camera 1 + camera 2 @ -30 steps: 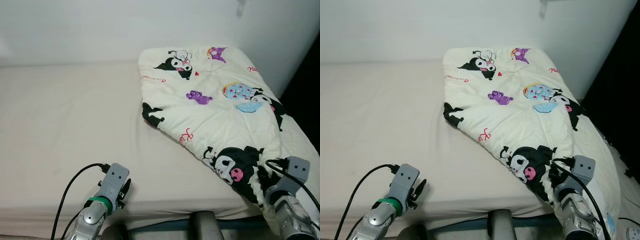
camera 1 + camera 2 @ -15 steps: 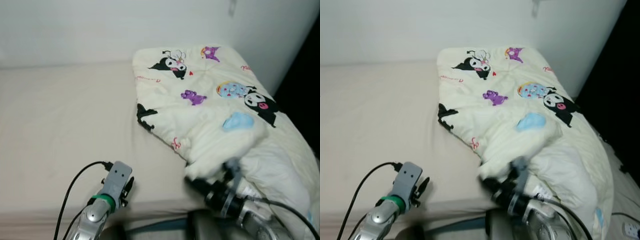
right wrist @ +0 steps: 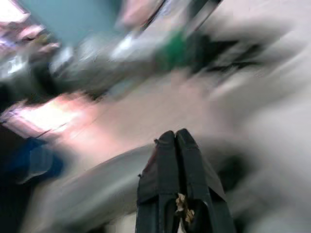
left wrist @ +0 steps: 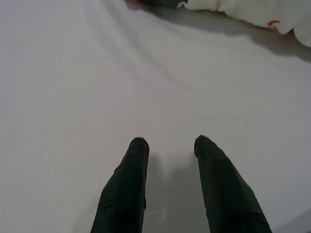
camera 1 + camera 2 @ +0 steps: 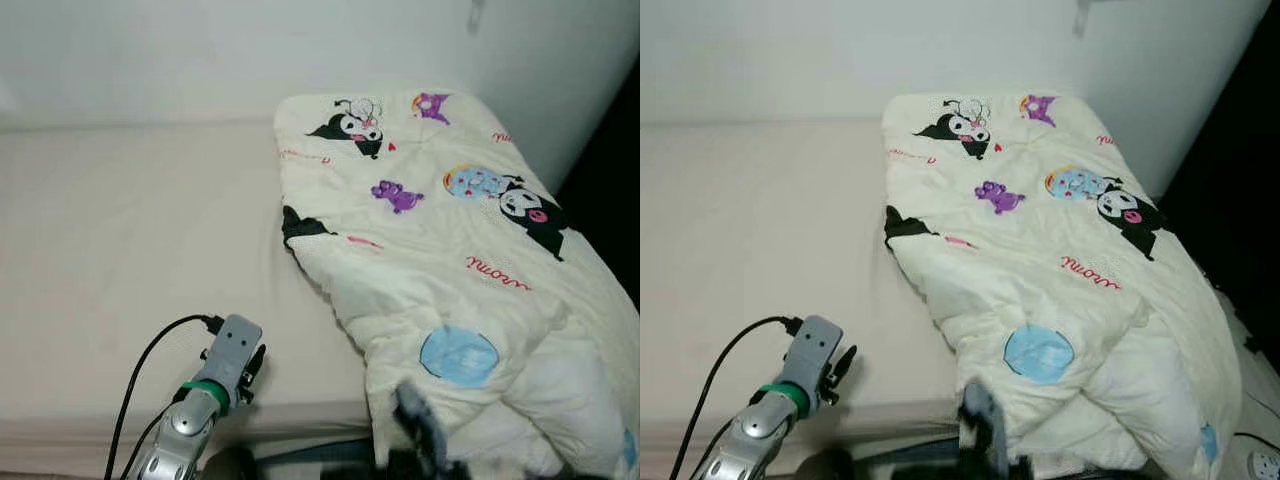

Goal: Clean up the room

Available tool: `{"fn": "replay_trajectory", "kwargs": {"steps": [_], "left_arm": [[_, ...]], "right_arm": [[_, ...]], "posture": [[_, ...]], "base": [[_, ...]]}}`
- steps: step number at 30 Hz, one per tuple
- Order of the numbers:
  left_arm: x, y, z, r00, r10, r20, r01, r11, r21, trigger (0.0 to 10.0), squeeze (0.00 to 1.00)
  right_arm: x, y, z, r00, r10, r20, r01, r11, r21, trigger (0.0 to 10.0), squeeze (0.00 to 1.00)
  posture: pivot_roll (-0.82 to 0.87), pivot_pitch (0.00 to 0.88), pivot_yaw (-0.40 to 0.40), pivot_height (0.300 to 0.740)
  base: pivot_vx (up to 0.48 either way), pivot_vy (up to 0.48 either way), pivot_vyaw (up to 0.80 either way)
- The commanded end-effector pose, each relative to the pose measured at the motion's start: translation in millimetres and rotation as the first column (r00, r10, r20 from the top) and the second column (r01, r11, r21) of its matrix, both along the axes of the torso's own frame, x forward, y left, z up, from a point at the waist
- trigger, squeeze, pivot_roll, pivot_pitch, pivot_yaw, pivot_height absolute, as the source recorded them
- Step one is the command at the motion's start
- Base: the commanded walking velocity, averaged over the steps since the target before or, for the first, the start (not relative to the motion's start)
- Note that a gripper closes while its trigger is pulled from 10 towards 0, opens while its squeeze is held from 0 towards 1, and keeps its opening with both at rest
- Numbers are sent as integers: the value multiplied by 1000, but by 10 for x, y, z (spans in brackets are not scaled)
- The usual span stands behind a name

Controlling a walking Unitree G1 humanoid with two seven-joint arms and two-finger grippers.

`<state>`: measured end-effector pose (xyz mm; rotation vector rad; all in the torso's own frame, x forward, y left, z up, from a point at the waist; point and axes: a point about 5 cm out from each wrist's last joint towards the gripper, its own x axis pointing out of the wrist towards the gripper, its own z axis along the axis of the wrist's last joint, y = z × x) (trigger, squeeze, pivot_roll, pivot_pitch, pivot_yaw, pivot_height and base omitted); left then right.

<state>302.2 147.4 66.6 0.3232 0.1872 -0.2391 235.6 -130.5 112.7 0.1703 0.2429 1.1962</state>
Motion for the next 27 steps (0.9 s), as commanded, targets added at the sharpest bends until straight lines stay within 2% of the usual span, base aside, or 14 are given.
{"fn": "replay_trajectory", "kwargs": {"steps": [1,5,6,9,11,12,14,15,16,21,22,25,26,27], "left_arm": [[-54,27,-97,999,10,-37,-10,1000,16,10000,0],[-65,11,-103,999,3,-40,-3,1000,15,10000,0],[-67,3,-104,999,-3,-42,4,1000,16,10000,0],[-66,2,-105,999,-4,-43,5,1000,16,10000,0],[-63,-3,-106,999,-6,-44,6,1000,16,10000,0],[-63,-3,-106,999,-6,-44,6,1000,16,10000,0],[-60,-7,-104,999,-7,-44,8,1000,16,10000,0],[-60,-7,-104,999,-7,-44,8,1000,16,10000,0],[-61,-4,-104,999,-7,-44,8,1000,16,10000,0],[-86,20,-107,999,-5,-46,6,1000,20,10000,0],[-105,36,-110,999,-2,-48,3,1000,22,10000,0],[-114,44,-111,999,0,-49,1,1000,23,10000,0],[-123,54,-112,999,3,-50,-2,1000,25,10000,0],[-123,54,-112,999,3,-50,-2,1000,25,10000,0]], "right_arm": [[244,-258,215,955,-247,164,249,969,8,10000,0],[369,-494,532,870,-417,264,407,909,95,10000,0],[432,-779,708,754,-560,343,558,822,117,10000,0],[458,-915,738,694,-621,365,629,769,112,10000,0],[546,-1305,631,522,-759,389,815,578,35,10000,0],[546,-1305,631,522,-759,389,815,578,35,10000,0],[611,-1654,425,356,-817,453,930,360,-82,10000,0],[611,-1654,425,356,-817,453,930,360,-82,10000,0],[639,-1756,322,313,-827,466,949,294,-116,10000,0],[751,-1768,105,327,-817,475,944,266,-194,10000,0],[816,-1681,12,370,-815,445,927,295,-230,10000,0],[849,-1623,-37,393,-823,411,917,317,-243,10000,0],[889,-1459,-94,471,-810,350,880,406,-245,10000,0],[889,-1459,-94,471,-810,350,880,406,-245,10000,0]], "posture": [[-129,135,146,595],[-132,137,151,595],[-133,139,153,595],[-138,141,154,595],[-135,146,155,595],[-135,146,155,595],[-131,152,155,595],[-131,152,155,595],[-131,152,155,595],[-109,166,159,595],[-102,169,159,595],[-102,169,159,595],[-90,173,158,595],[-90,173,158,595]], "base": [[0,0,0],[0,0,0],[0,0,0],[0,0,0],[0,0,0],[0,0,0],[0,0,0],[0,0,0],[0,0,0],[0,0,0],[0,0,0],[0,0,0],[0,0,0],[0,0,0]]}}
